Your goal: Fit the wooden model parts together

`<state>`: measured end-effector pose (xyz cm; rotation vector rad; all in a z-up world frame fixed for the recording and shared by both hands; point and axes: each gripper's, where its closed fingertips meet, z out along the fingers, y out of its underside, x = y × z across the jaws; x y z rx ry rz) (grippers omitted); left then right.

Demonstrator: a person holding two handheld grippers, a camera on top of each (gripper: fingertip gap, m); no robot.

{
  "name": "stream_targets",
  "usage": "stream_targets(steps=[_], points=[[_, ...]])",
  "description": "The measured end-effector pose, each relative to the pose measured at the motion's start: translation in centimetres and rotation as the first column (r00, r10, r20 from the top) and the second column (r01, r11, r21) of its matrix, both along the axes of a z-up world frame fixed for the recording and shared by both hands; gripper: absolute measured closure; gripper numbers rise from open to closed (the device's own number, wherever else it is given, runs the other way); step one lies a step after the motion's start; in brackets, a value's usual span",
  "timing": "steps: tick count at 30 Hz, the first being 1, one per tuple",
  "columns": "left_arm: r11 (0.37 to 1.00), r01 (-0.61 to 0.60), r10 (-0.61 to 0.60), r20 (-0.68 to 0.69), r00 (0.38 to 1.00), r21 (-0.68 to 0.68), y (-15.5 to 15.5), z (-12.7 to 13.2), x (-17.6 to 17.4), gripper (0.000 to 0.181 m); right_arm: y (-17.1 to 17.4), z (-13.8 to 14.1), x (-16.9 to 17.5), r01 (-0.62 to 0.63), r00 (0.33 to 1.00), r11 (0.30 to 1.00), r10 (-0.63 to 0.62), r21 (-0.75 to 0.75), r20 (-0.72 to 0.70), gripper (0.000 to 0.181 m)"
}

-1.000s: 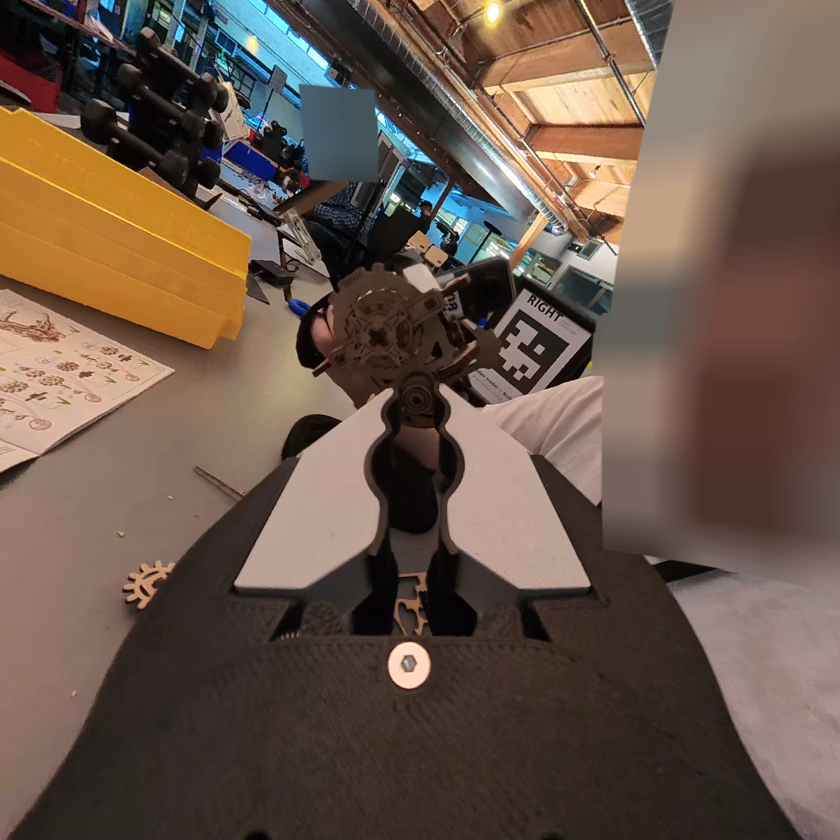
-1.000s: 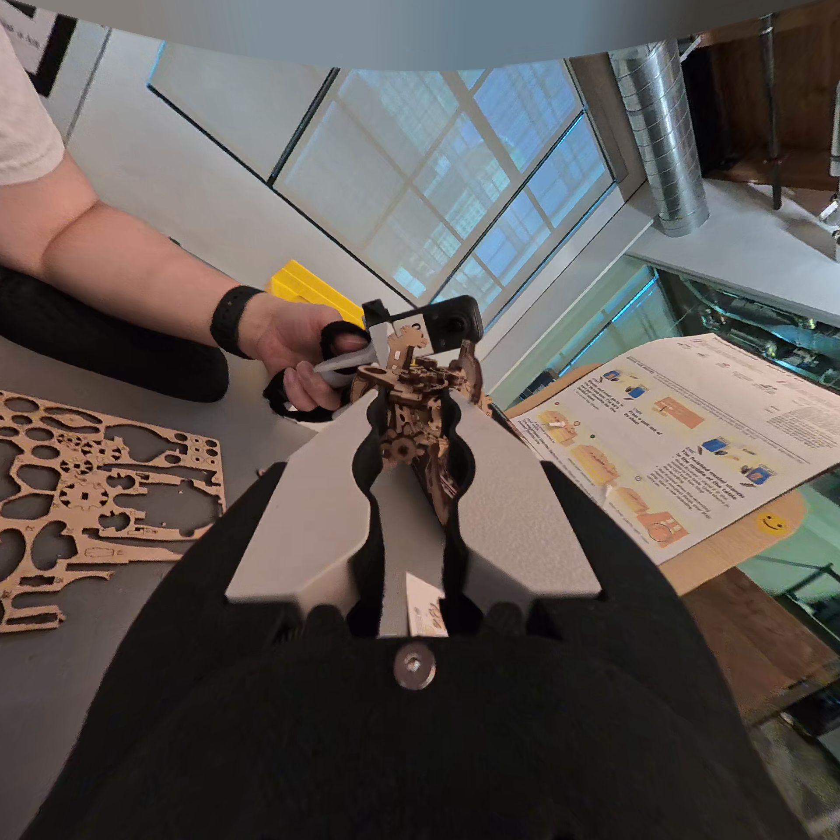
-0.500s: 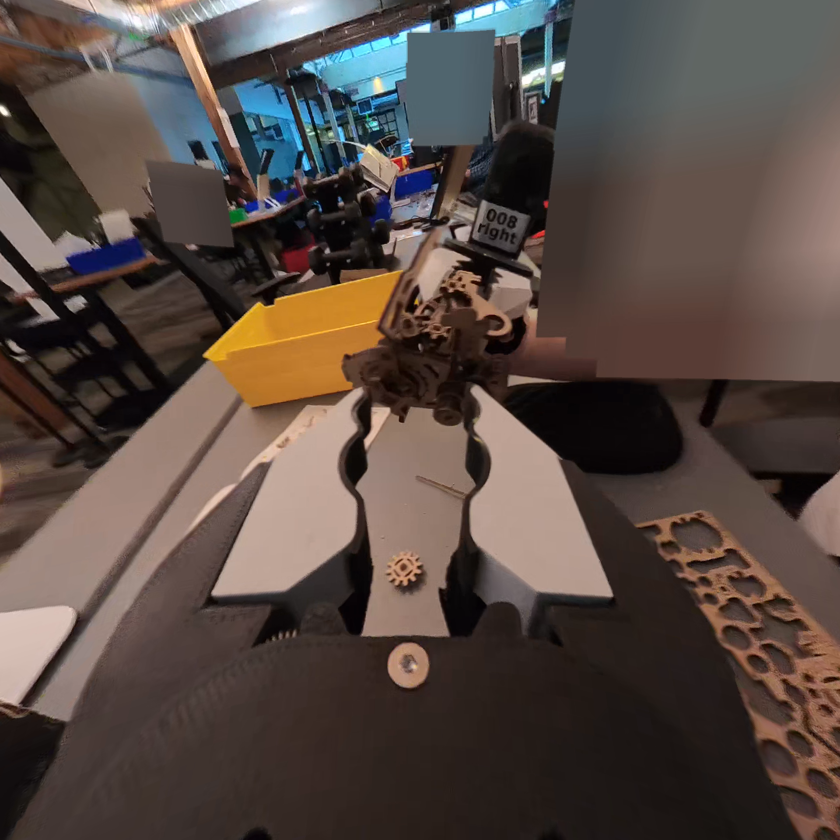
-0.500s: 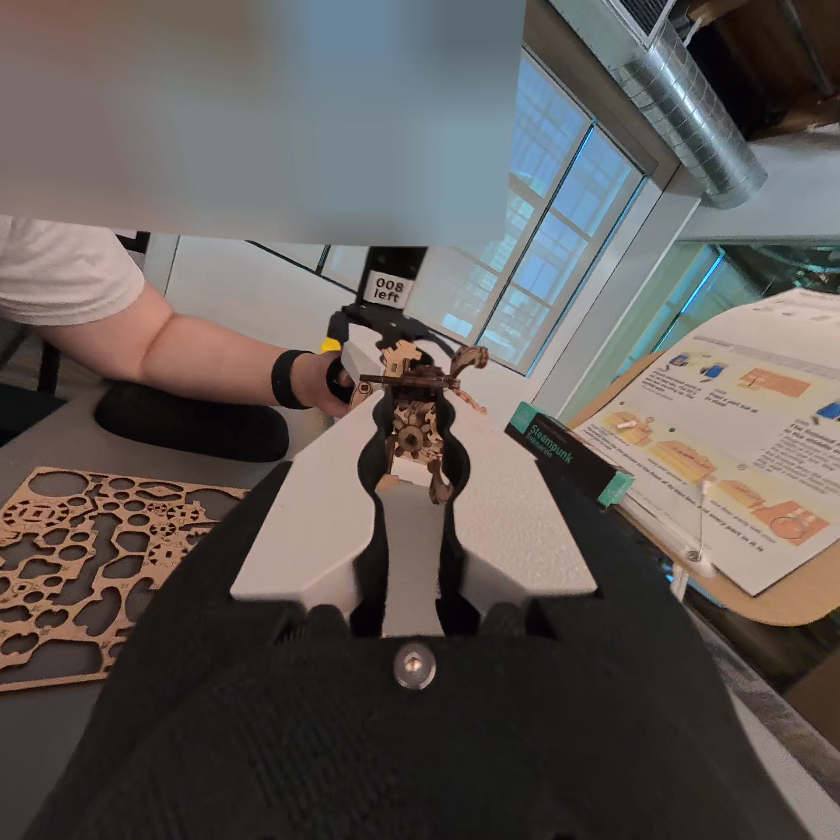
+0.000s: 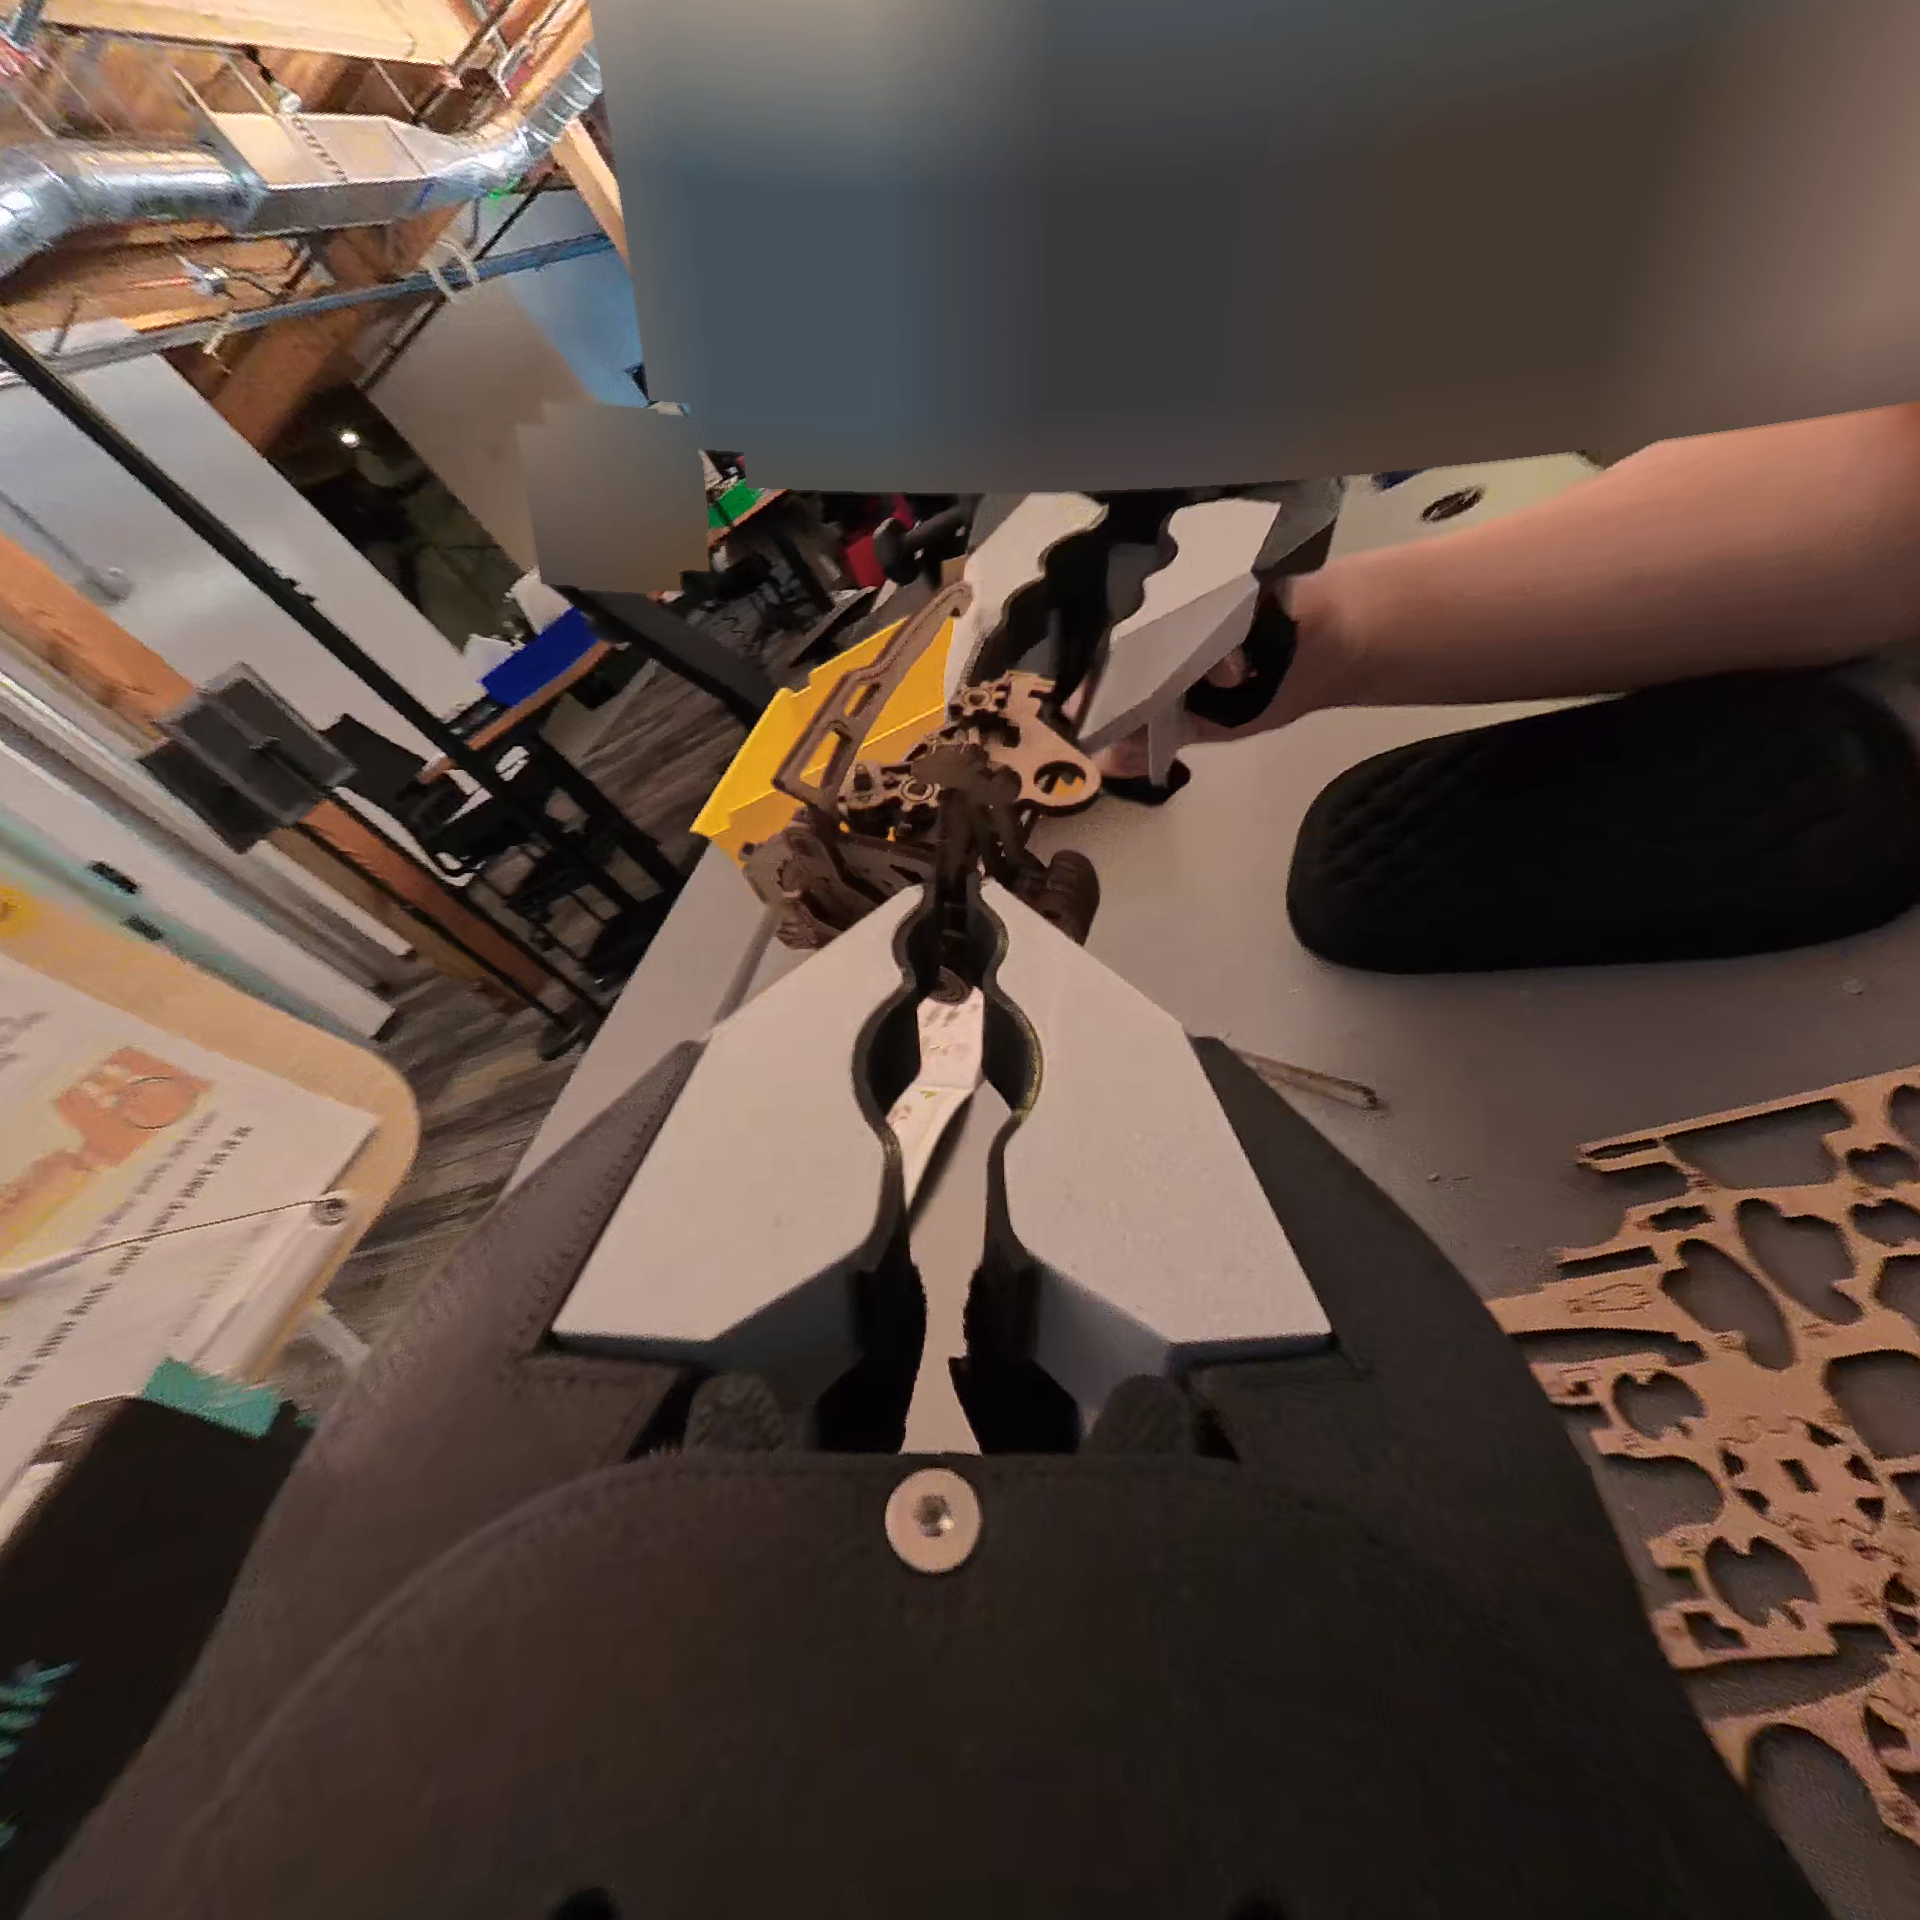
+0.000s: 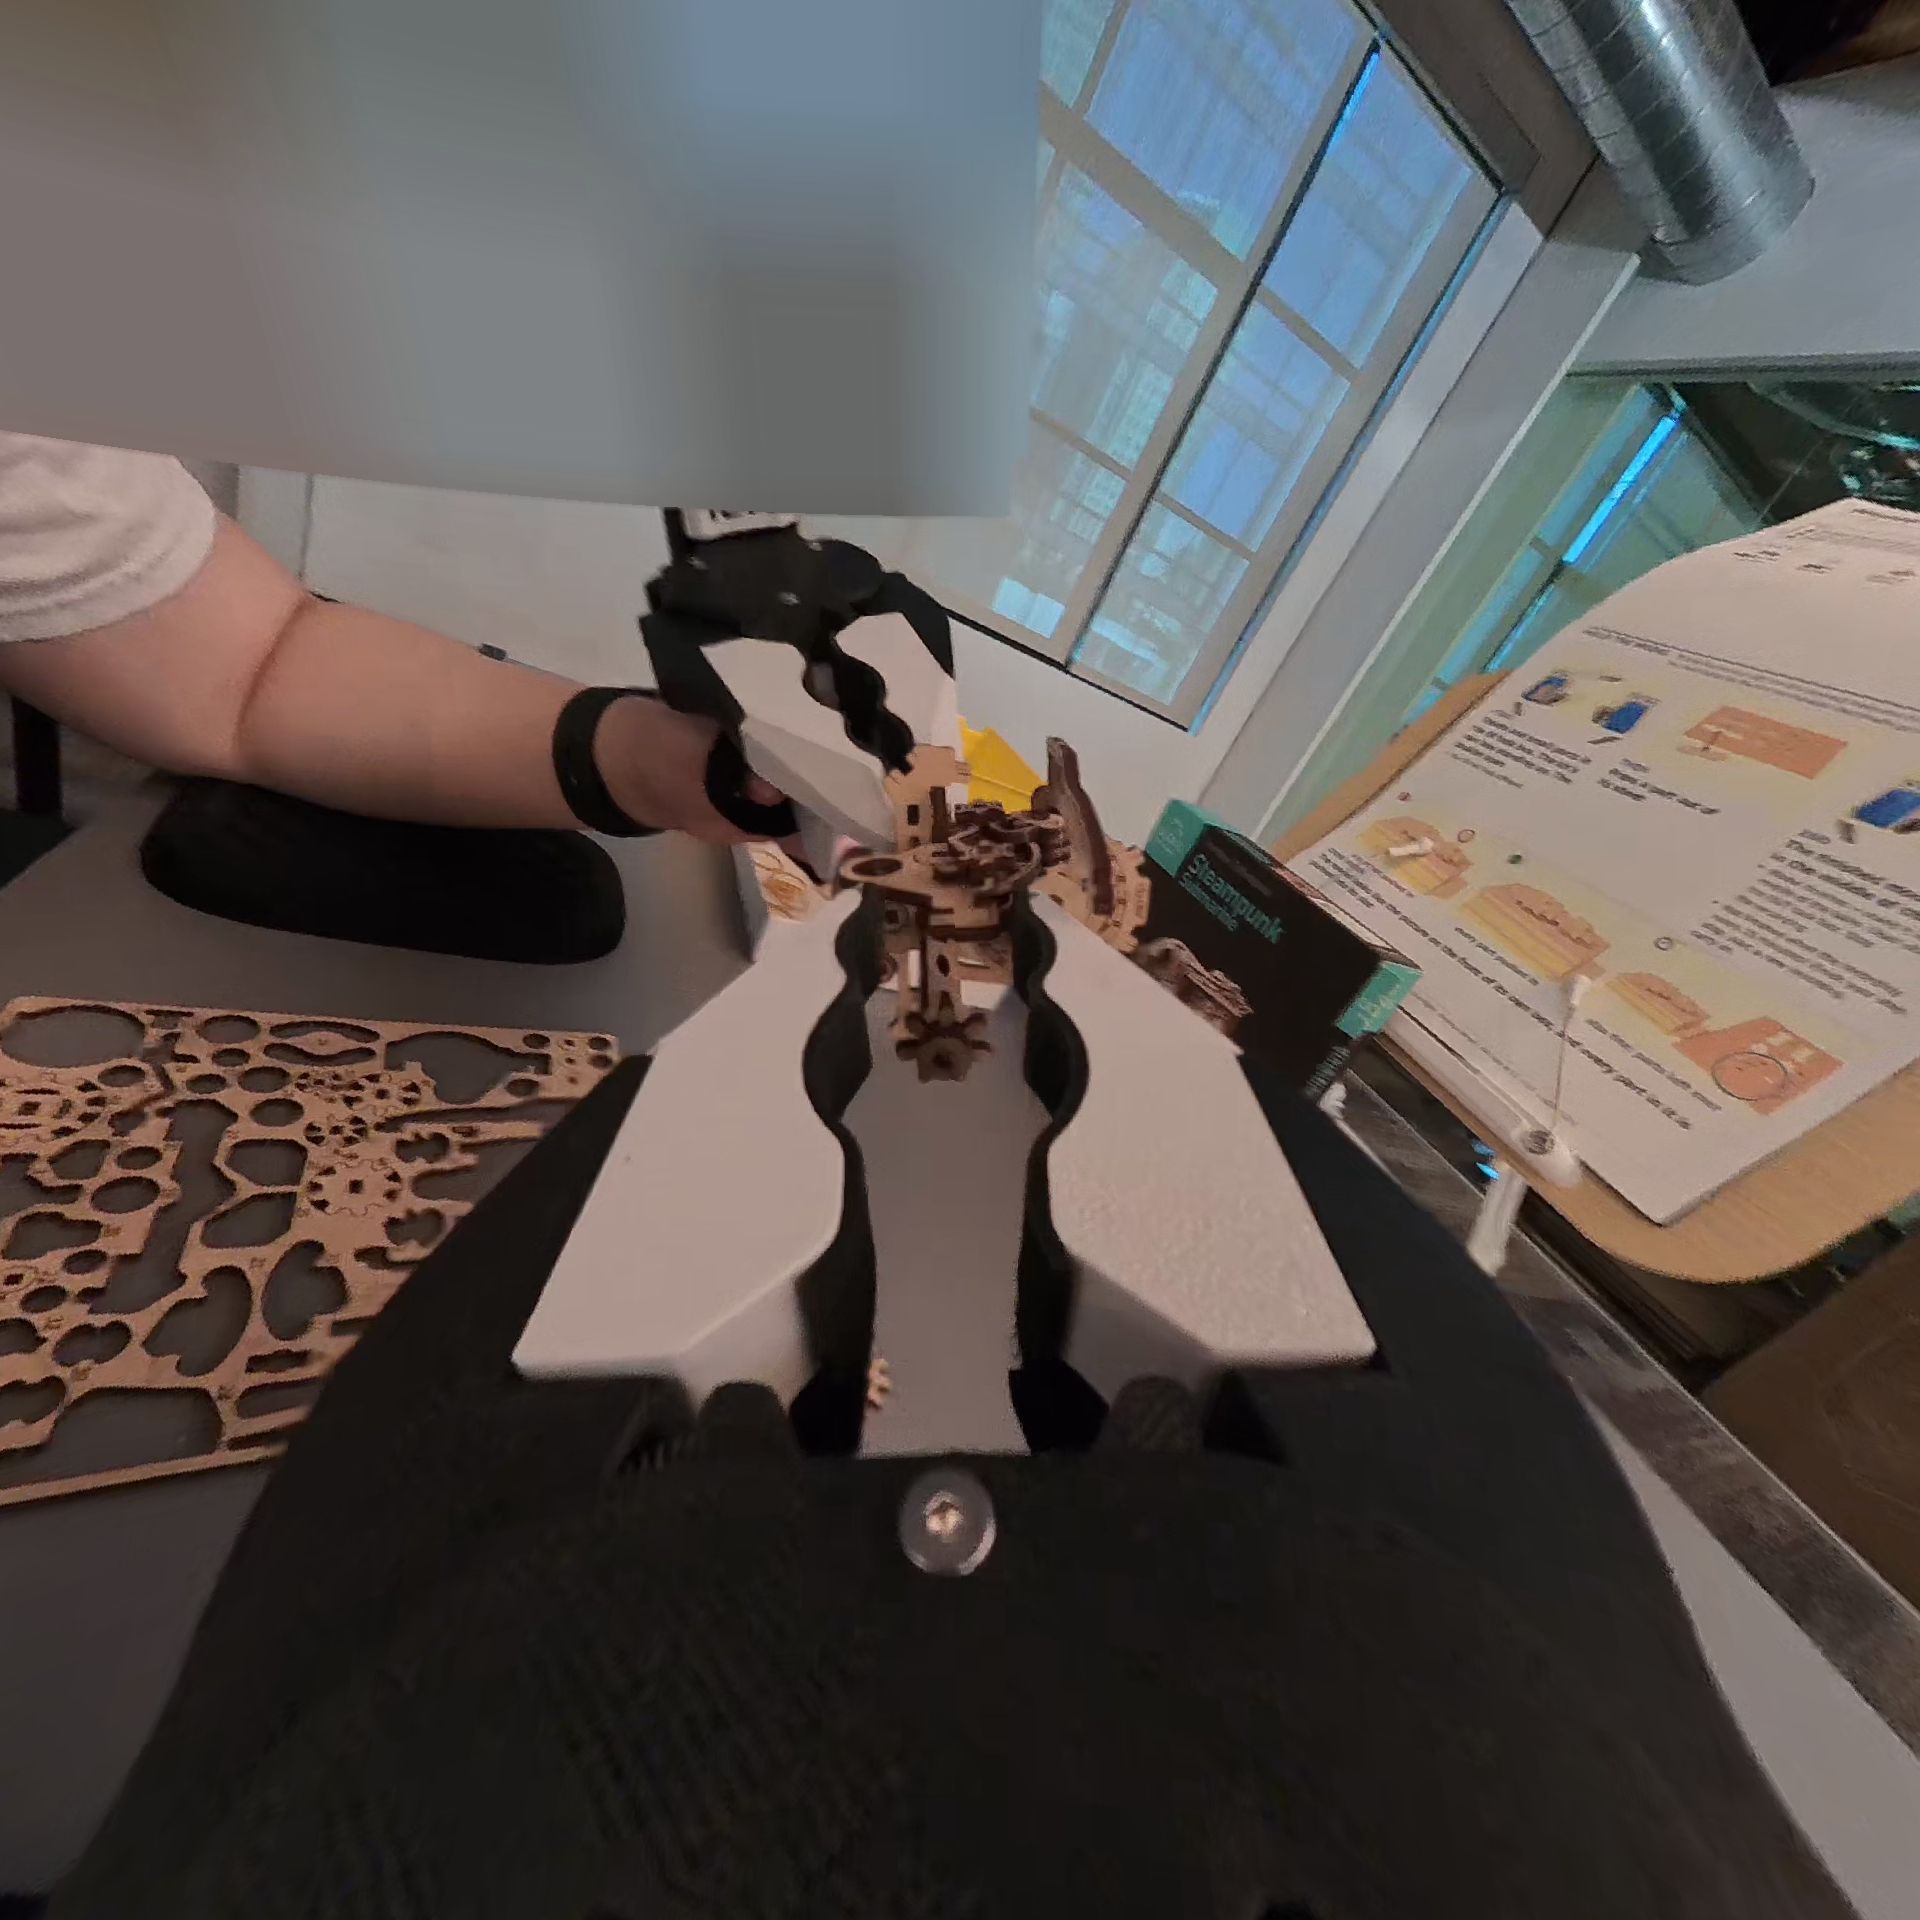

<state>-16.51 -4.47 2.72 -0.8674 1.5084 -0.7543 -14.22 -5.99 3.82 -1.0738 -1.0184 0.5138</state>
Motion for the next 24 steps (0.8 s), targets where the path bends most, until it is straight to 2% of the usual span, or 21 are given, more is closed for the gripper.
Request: stream_targets(steps=[5, 9, 13, 20, 22, 24], points=[[0.996, -0.047, 0.051, -0.054, 0.997, 0.071, 0.6, -0.9, 0.1, 0.180, 0.8, -1.0, 0.3, 0.132, 0.972, 0.988, -0.145, 0.084, 0.184, 0.161], [0.995, -0.043, 0.050, -0.075, 0.996, 0.093, 0.6, -1.2, 0.0, 0.180, 1.0, -1.9, 0.4, 0.173, 0.932, 0.975, -0.209, 0.143, 0.297, 0.165], [0.989, -0.052, 0.064, -0.082, 0.995, 0.136, 0.4, -1.2, 0.1, 0.180, 0.9, -1.8, 0.6, 0.171, 0.930, 0.970, -0.216, 0.172, 0.298, 0.166], [0.978, -0.064, 0.082, -0.084, 0.993, 0.200, 0.3, -1.1, 0.0, 0.180, 1.6, -2.4, 0.8, 0.218, 0.889, 0.945, -0.295, 0.242, 0.350, 0.169], [0.963, -0.081, 0.104, -0.078, 0.991, 0.257, 0.3, -1.0, -0.1, 0.180, 2.0, -2.3, 1.0, 0.253, 0.874, 0.928, -0.340, 0.272, 0.348, 0.162], [0.954, -0.081, 0.113, -0.094, 0.989, 0.288, 0.2, -1.2, 0.0, 0.180, 1.8, -2.8, 0.6, 0.235, 0.868, 0.936, -0.323, 0.260, 0.376, 0.170]])
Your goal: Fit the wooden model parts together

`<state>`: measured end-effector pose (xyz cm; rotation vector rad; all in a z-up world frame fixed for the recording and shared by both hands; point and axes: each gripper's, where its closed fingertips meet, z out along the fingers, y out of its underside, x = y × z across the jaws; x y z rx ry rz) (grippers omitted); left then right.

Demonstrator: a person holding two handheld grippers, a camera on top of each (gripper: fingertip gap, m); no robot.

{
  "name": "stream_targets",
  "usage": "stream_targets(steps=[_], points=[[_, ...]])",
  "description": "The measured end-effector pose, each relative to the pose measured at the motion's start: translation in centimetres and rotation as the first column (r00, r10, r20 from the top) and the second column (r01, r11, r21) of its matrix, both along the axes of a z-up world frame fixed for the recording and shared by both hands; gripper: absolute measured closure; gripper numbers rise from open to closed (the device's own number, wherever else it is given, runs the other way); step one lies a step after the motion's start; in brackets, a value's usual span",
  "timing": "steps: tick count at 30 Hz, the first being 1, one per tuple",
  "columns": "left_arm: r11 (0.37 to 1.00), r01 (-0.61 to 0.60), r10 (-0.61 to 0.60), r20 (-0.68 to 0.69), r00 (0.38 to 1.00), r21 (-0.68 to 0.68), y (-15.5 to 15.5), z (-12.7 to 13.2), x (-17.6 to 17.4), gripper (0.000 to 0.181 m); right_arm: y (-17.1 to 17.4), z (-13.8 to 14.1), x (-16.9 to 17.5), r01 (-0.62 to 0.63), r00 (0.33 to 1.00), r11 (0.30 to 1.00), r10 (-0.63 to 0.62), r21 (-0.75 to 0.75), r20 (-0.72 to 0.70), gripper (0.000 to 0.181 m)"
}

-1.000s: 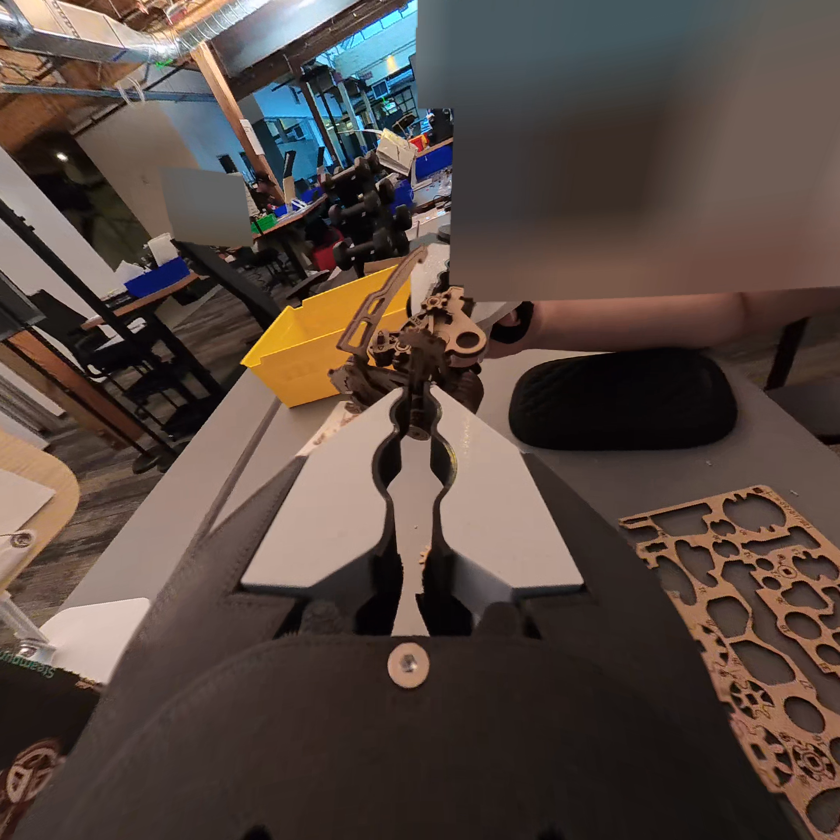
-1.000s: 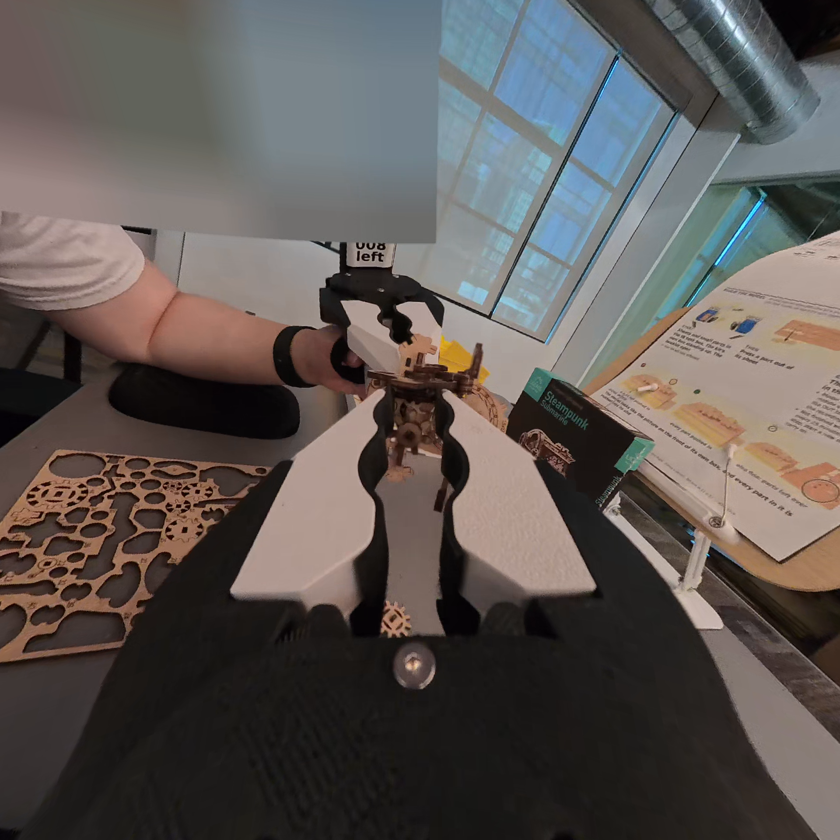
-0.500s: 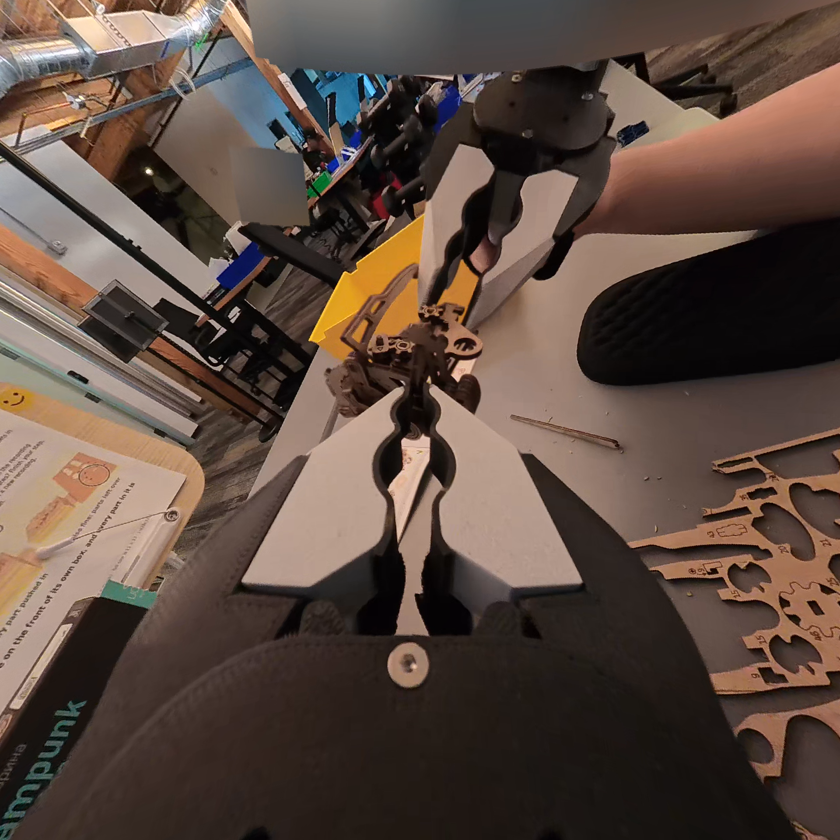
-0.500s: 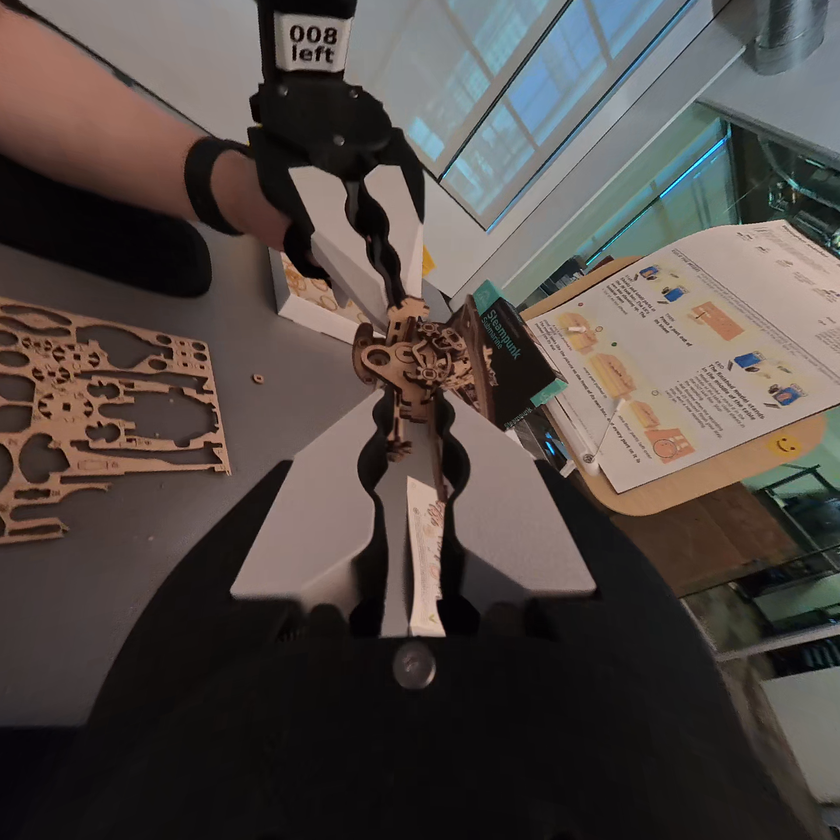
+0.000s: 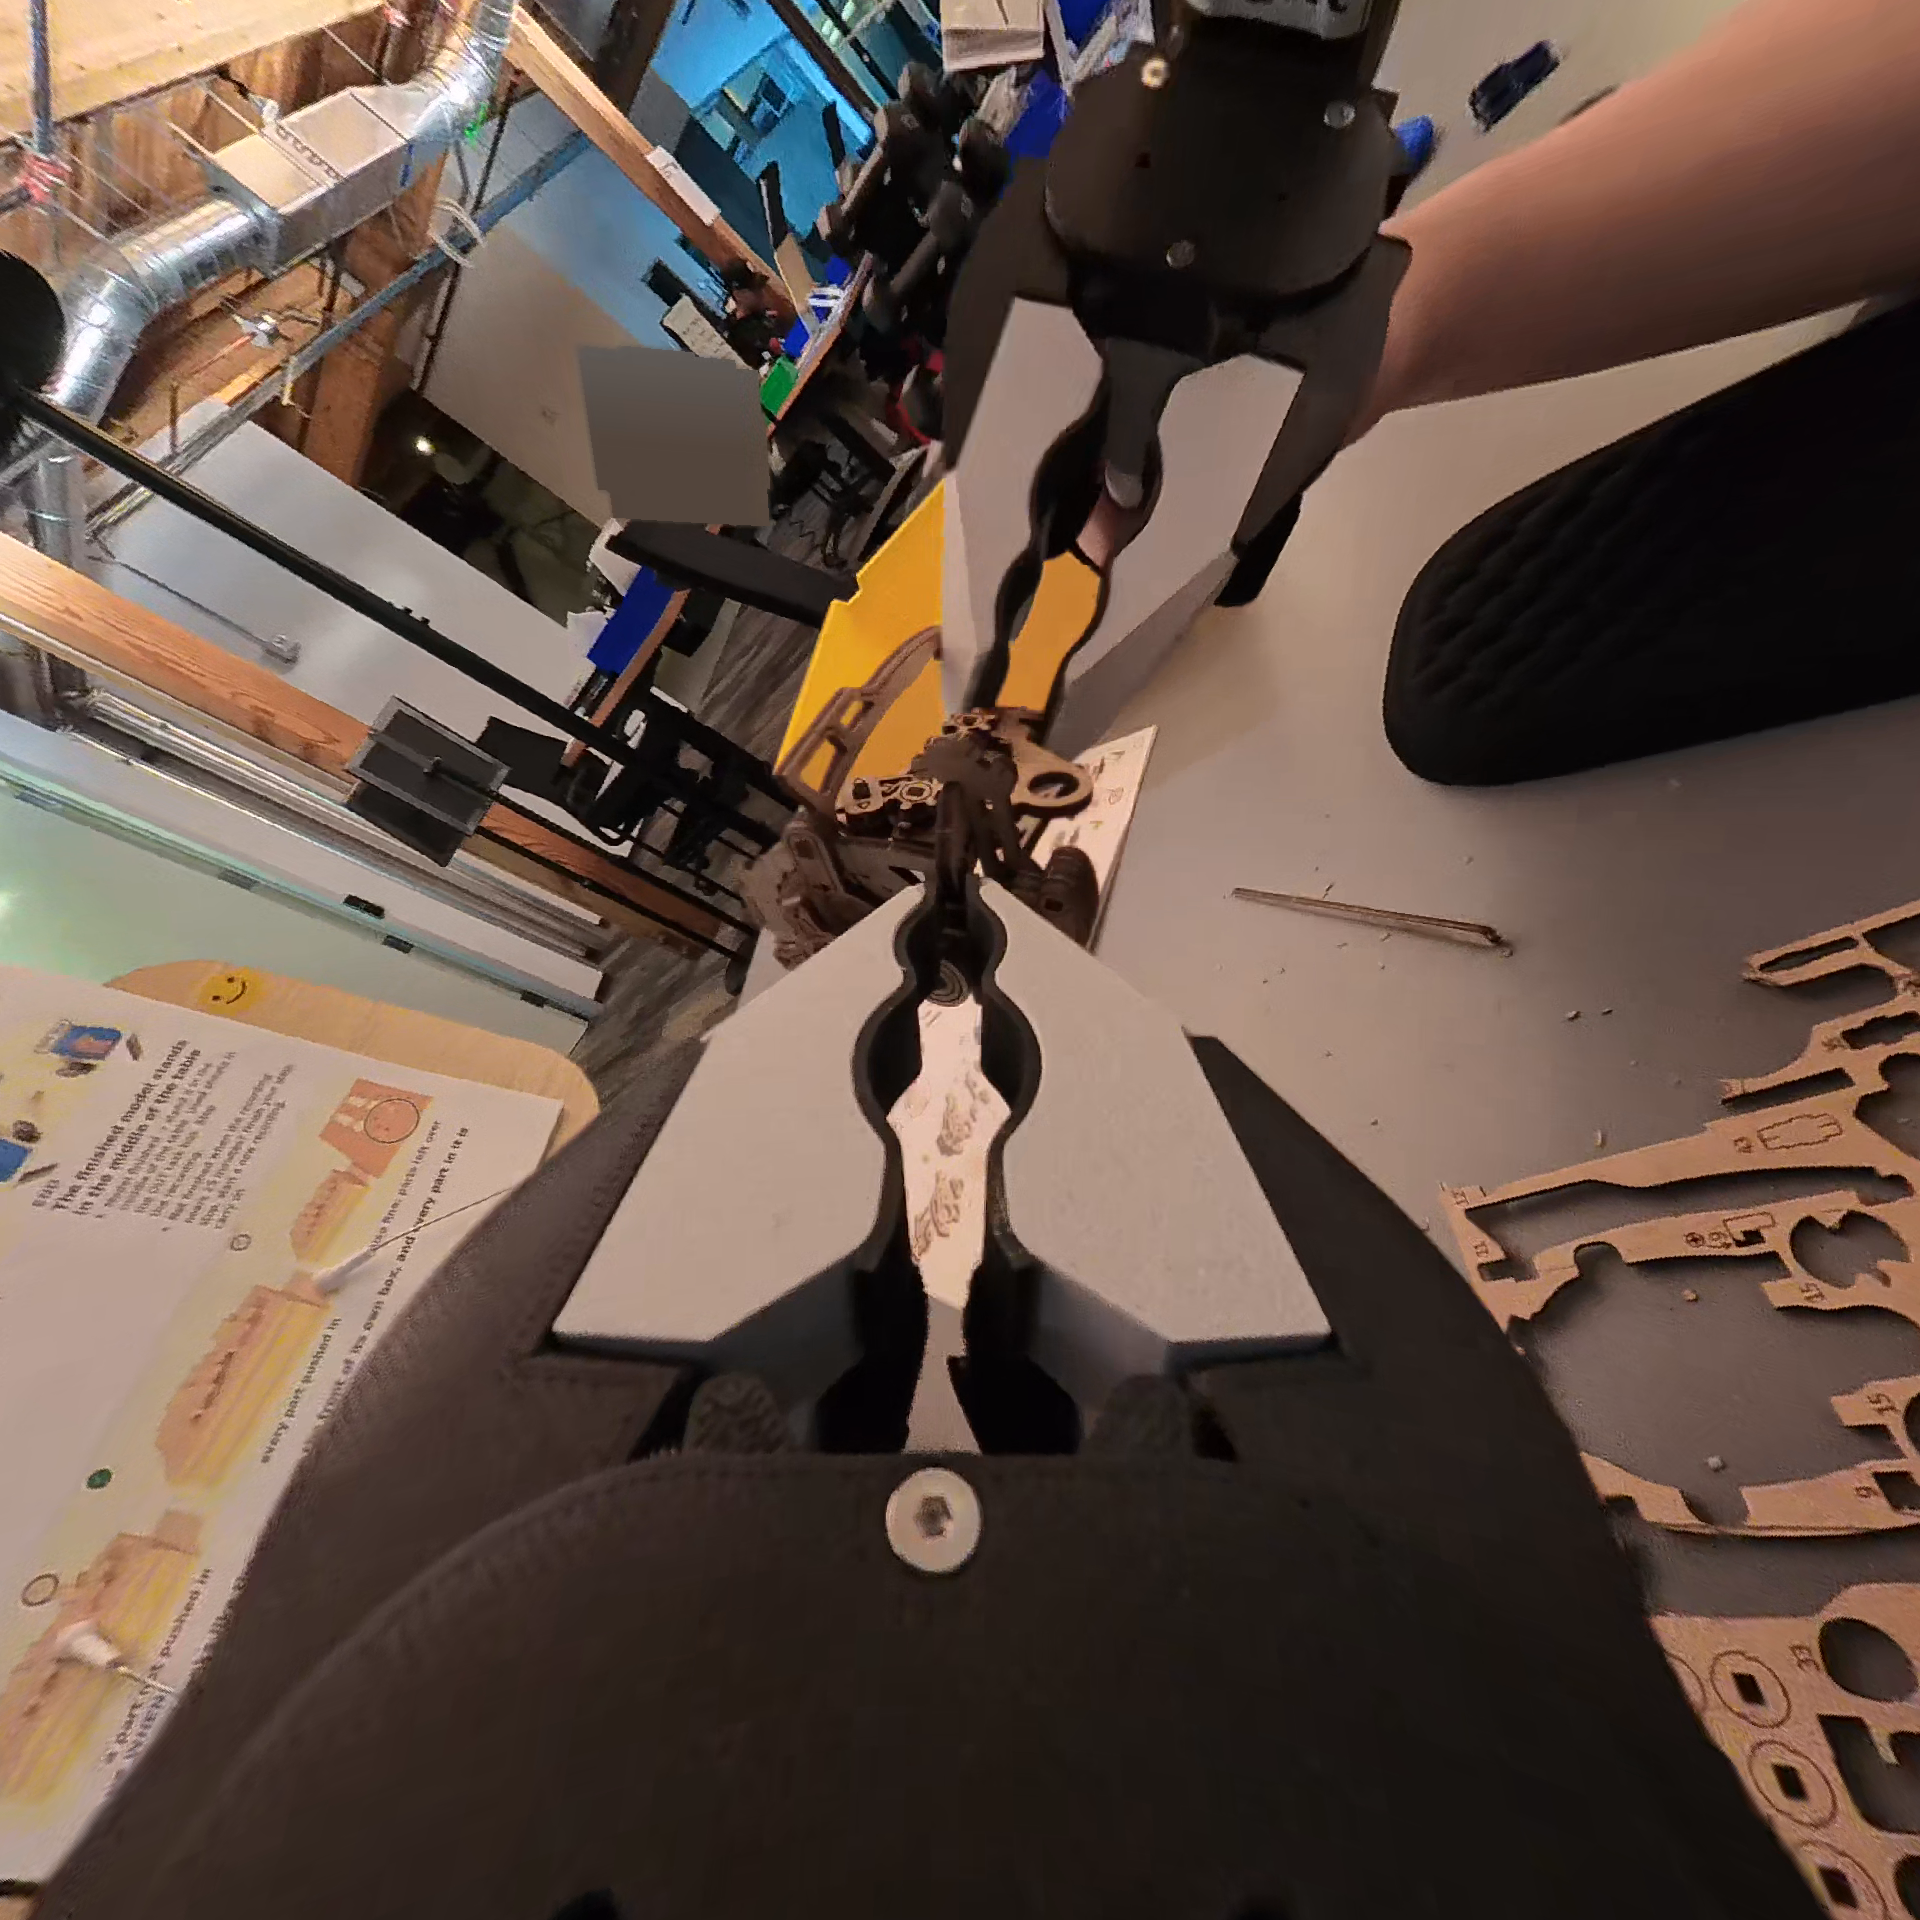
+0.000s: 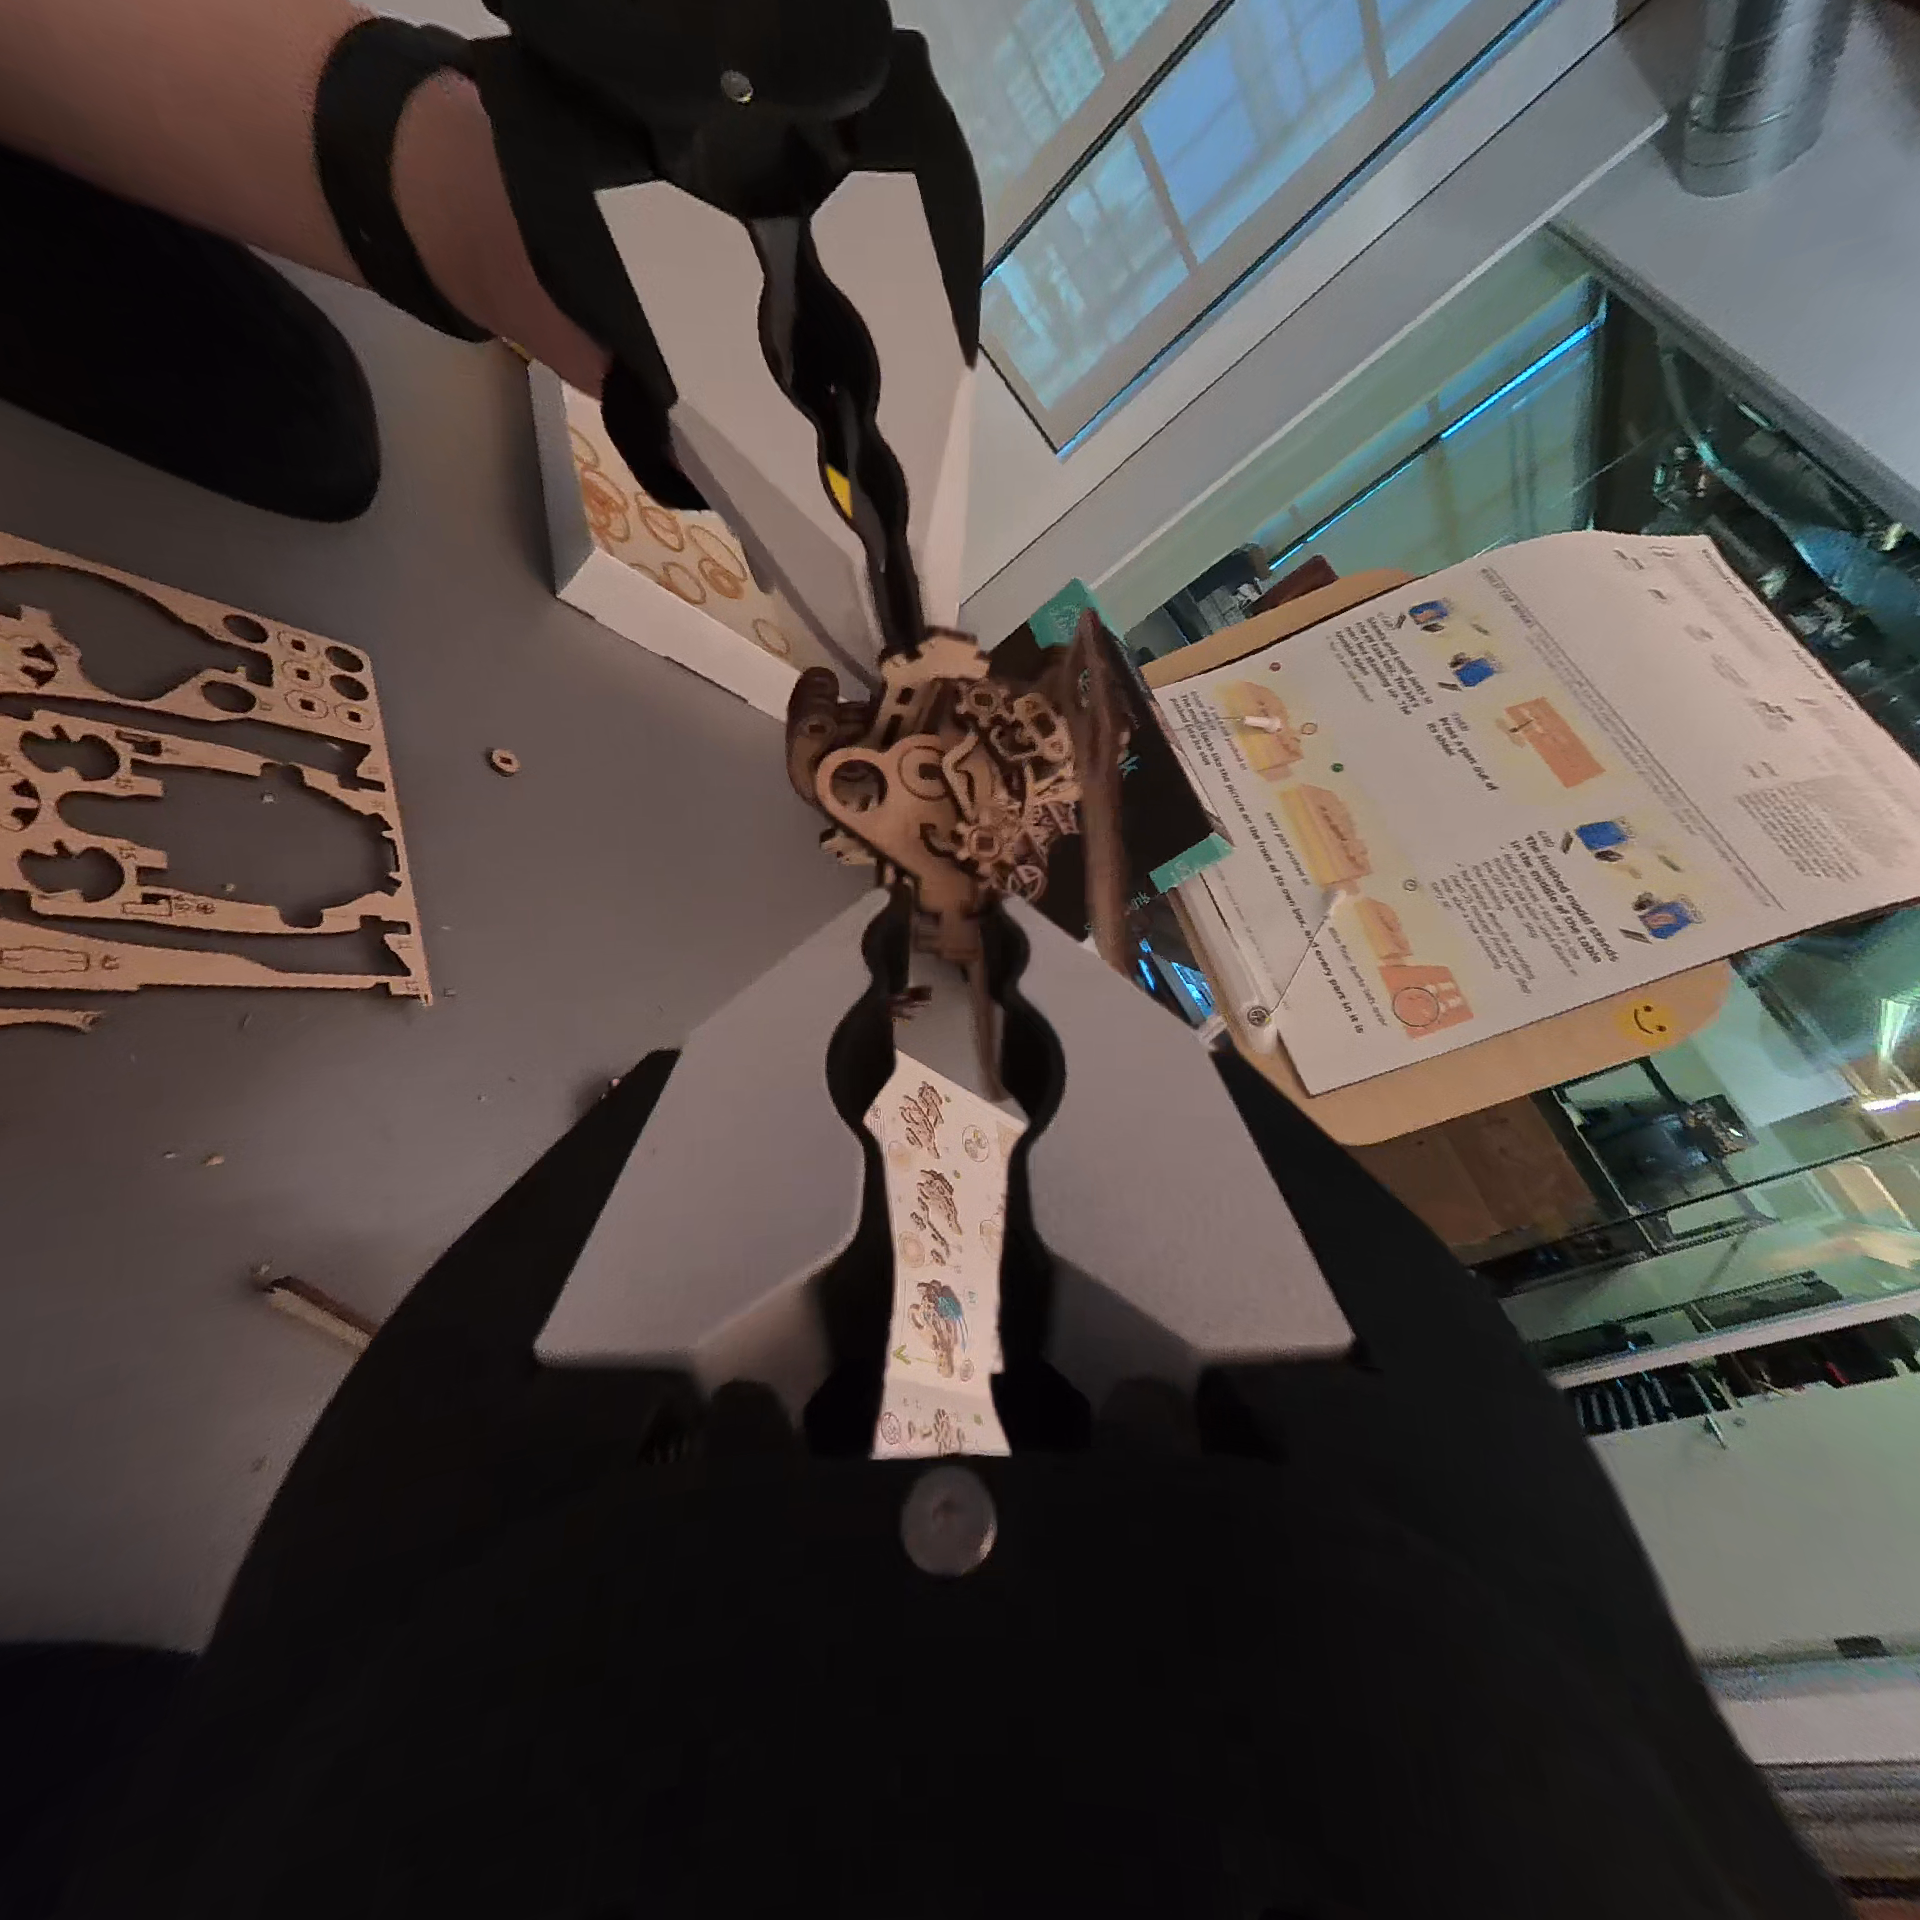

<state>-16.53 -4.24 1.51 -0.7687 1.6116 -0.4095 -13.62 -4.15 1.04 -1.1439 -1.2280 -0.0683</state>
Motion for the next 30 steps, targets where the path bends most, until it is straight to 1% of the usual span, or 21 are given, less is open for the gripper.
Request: stream_targets(steps=[3, 6, 11, 13, 16, 18, 21, 25, 30], points=[[1.000, 0.000, -0.001, -0.019, 1.000, -0.003, 0.0, -0.3, 0.1, 0.180, 0.1, -0.2, 0.1, 0.007, 1.000, 1.000, -0.007, -0.007, 0.012, 0.171], [0.999, 0.001, -0.002, -0.034, 0.999, -0.036, 0.1, -0.7, 0.1, 0.180, 0.2, -0.6, 0.2, -0.003, 1.000, 0.997, 0.002, -0.080, -0.014, 0.171], [0.994, -0.018, 0.014, -0.038, 0.999, -0.108, 0.5, -0.9, 0.3, 0.174, 0.4, -1.4, 0.1, -0.073, 0.990, 0.958, 0.034, -0.279, -0.139, 0.171], [0.991, -0.017, 0.013, -0.033, 0.999, -0.133, 0.5, -0.8, 0.3, 0.172, 0.4, -1.5, 0.0, -0.107, 0.981, 0.942, 0.048, -0.318, -0.187, 0.171], [0.988, -0.010, 0.006, -0.027, 1.000, -0.156, 0.5, -0.5, 0.2, 0.167, 0.3, -1.5, -0.1, -0.135, 0.975, 0.936, 0.068, -0.324, -0.211, 0.171], [0.989, -0.005, 0.001, -0.024, 1.000, -0.149, 0.5, -0.4, 0.1, 0.164, 0.2, -1.5, -0.2, -0.142, 0.976, 0.943, 0.081, -0.302, -0.203, 0.171], [0.988, 0.006, -0.010, -0.022, 1.000, -0.152, 0.2, -0.4, 0.2, 0.168, 0.1, -1.4, -0.2, -0.147, 0.975, 0.948, 0.091, -0.283, -0.203, 0.171], [0.961, 0.017, -0.022, -0.015, 1.000, -0.274, 0.2, -0.1, 0.2, 0.174, 0.1, -1.2, -0.2, -0.171, 0.963, 0.926, 0.085, -0.336, -0.257, 0.171], [0.872, 0.013, -0.022, -0.012, 1.000, -0.490, 0.3, 0.5, 0.3, 0.175, 0.1, -0.9, -0.3, -0.244, 0.927, 0.856, 0.068, -0.457, -0.368, 0.171]])
